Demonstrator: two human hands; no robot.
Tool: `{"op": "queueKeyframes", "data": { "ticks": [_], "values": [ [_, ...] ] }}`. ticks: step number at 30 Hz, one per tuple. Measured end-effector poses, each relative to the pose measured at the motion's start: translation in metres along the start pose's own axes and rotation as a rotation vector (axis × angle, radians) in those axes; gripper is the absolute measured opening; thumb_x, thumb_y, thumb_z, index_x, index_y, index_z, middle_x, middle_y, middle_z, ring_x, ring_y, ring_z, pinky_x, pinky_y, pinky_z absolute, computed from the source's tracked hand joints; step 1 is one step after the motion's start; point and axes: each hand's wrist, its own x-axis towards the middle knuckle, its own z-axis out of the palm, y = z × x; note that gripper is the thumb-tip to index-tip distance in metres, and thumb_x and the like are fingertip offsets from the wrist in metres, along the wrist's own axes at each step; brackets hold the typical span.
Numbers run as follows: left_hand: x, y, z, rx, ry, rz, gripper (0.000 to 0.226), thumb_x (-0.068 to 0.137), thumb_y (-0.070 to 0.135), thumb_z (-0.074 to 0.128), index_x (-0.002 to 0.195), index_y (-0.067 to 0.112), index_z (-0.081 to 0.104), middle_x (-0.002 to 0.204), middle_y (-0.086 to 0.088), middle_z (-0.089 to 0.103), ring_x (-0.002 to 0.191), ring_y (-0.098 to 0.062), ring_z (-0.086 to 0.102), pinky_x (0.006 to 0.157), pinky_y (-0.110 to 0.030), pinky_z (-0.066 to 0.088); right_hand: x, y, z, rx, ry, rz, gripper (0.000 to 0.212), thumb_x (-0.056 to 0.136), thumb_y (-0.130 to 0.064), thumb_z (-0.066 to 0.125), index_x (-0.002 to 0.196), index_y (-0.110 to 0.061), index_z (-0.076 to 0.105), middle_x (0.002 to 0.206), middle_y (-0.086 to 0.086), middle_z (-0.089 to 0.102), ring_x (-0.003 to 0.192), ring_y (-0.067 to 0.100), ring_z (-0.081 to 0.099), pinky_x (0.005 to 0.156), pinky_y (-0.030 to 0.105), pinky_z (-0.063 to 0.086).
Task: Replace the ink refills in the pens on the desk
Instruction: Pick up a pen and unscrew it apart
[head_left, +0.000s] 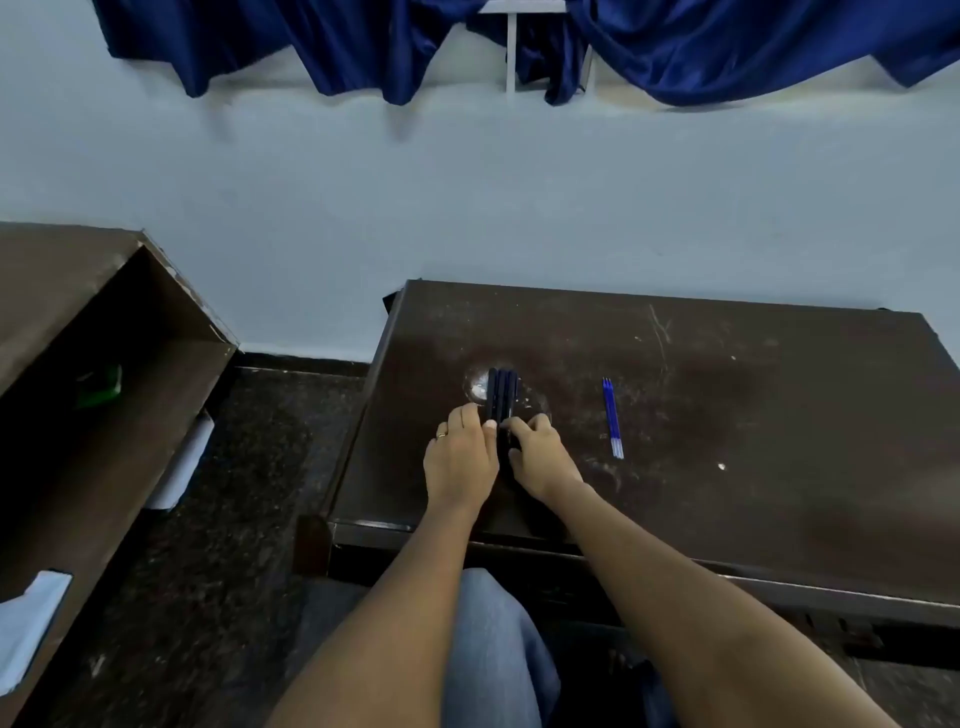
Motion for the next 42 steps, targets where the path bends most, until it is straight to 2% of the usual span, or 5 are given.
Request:
{"op": "queueKeyframes", "data": {
  "ticks": [14, 26, 30, 34, 42],
  "values": [
    [0.015, 0.0, 0.004, -0.217, -0.035, 0.138, 0.029, 0.101, 0.026, 0.035, 0.104, 0.008, 0.057, 0.088, -0.003, 0.061, 0.079, -0.019, 0.061, 0.061, -0.029, 0.048, 0.003, 0.01, 0.009, -0.061, 0.051, 0.194, 0.024, 0.096, -0.017, 0.052, 0.119, -0.012, 0.053, 0.118, 0.013, 0.048, 0.098, 0.026, 0.057, 0.082, 0.036, 0.051],
    [0.018, 0.039, 0.013, -0.841, -0.135, -0.419, 0.026, 0.099, 0.013, 0.036, 0.093, 0.005, 0.06, 0.087, -0.007, 0.064, 0.076, -0.014, 0.058, 0.057, -0.013, 0.042, -0.045, 0.009, 0.003, 0.608, 0.044, 0.037, 0.03, 0.078, 0.005, 0.061, 0.081, -0.022, 0.05, 0.071, -0.002, 0.058, 0.066, 0.009, 0.059, 0.06, 0.023, 0.054],
    [0.011, 0.041, 0.003, -0.683, -0.152, -0.325, 0.029, 0.1, 0.016, 0.033, 0.091, 0.008, 0.06, 0.084, -0.002, 0.059, 0.074, -0.013, 0.053, 0.06, -0.02, 0.036, -0.047, 0.003, -0.014, 0.761, 0.114, 0.127, 0.007, 0.089, -0.009, 0.056, 0.09, -0.014, 0.06, 0.075, 0.004, 0.067, 0.069, 0.016, 0.064, 0.066, 0.03, 0.056],
    [-0.004, 0.033, -0.005, -0.567, -0.231, -0.192, 0.027, 0.096, 0.029, 0.034, 0.078, 0.024, 0.054, 0.08, -0.003, 0.061, 0.073, -0.02, 0.058, 0.056, -0.028, 0.038, -0.042, -0.007, -0.035, 1.016, 0.216, 0.252, 0.03, 0.095, -0.035, 0.055, 0.089, -0.008, 0.063, 0.068, 0.0, 0.062, 0.058, 0.011, 0.055, 0.058, 0.025, 0.048],
    [-0.019, 0.025, -0.017, -0.434, -0.336, -0.137, 0.038, 0.095, 0.046, 0.034, 0.074, 0.026, 0.059, 0.08, 0.003, 0.063, 0.08, -0.02, 0.059, 0.066, -0.032, 0.042, -0.039, -0.02, -0.052, 0.927, 0.117, 0.296, 0.029, 0.097, -0.023, 0.052, 0.073, -0.009, 0.06, 0.059, 0.004, 0.049, 0.054, 0.013, 0.041, 0.052, 0.024, 0.036]
  ]
}}
